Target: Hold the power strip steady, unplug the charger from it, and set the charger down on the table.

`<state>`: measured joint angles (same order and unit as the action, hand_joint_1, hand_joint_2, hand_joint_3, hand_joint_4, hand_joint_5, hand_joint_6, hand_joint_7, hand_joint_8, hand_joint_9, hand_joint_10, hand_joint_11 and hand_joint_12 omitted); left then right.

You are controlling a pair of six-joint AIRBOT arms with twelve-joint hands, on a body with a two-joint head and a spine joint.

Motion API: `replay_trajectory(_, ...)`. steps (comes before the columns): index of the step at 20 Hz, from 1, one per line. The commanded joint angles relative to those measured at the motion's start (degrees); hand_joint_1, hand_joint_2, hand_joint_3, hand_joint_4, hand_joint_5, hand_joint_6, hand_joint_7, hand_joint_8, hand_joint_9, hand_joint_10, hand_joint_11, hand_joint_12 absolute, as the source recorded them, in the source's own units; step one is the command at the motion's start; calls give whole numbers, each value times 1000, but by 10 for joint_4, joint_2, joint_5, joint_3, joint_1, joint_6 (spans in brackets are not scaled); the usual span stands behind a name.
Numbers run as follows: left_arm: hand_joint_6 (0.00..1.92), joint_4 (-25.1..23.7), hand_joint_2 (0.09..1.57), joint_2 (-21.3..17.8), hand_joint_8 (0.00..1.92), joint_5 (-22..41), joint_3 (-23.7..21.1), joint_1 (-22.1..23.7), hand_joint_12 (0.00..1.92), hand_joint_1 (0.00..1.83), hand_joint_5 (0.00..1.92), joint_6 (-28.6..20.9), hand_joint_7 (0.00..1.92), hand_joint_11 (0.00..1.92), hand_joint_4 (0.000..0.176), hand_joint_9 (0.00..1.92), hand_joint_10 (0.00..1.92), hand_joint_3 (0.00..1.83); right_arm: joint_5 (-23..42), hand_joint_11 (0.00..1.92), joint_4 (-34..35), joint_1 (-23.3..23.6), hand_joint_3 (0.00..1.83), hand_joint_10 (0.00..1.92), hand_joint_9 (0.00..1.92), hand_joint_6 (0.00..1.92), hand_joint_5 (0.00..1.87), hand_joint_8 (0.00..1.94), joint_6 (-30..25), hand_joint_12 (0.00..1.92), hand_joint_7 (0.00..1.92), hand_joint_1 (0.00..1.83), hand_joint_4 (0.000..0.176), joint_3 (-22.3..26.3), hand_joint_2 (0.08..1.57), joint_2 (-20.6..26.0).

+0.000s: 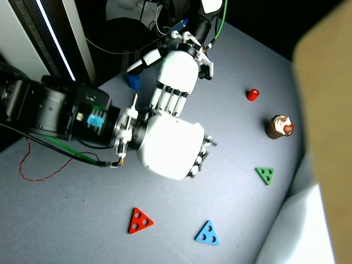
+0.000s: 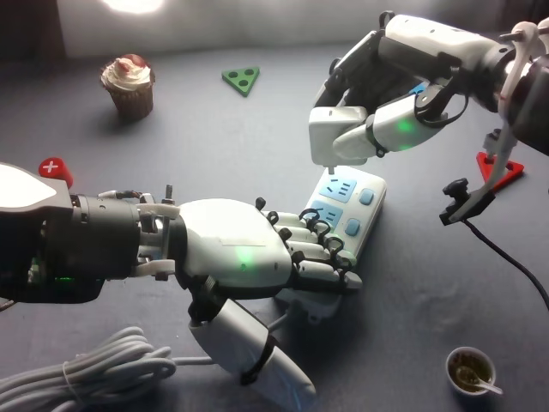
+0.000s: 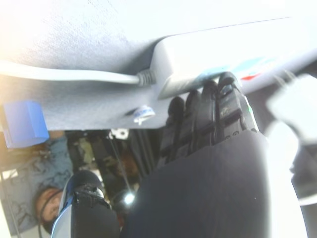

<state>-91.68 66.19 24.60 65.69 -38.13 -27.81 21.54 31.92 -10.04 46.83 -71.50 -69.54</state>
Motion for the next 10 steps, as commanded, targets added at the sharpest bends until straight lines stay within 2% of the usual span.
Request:
replay_trajectory(1, 11, -28, 949, 11, 9, 15, -2, -14, 15, 0, 129, -15, 133, 120, 0, 122, 9, 0, 60, 943, -4, 5, 2, 924, 1127, 770, 1089, 322, -5, 765, 1253, 1396, 0, -4, 1028, 7)
replay_trajectory(5, 7, -28, 946, 10, 6, 16, -1, -11, 14, 0, 123, -15, 128, 117, 0, 117, 6, 0, 55, 949, -10, 13, 0, 906, 1140, 744, 1091, 314, -5, 771, 1270, 1399, 0, -10, 1025, 9)
replay_trajectory(8, 11, -28, 949, 10, 12, 15, -1, -8, 21, 0, 139, -15, 152, 136, 0, 143, 13, 0, 48, 918, -14, 2, 0, 947, 1109, 772, 1086, 335, -5, 794, 1253, 1396, 0, 5, 1032, 28)
replay_trajectory(10, 4, -28, 946, 10, 3, 15, -1, -7, 16, 0, 129, -15, 140, 126, 0, 130, 4, 0, 43, 924, -75, -7, 0, 922, 1121, 769, 1095, 354, -5, 800, 1239, 1396, 0, 14, 1030, 45)
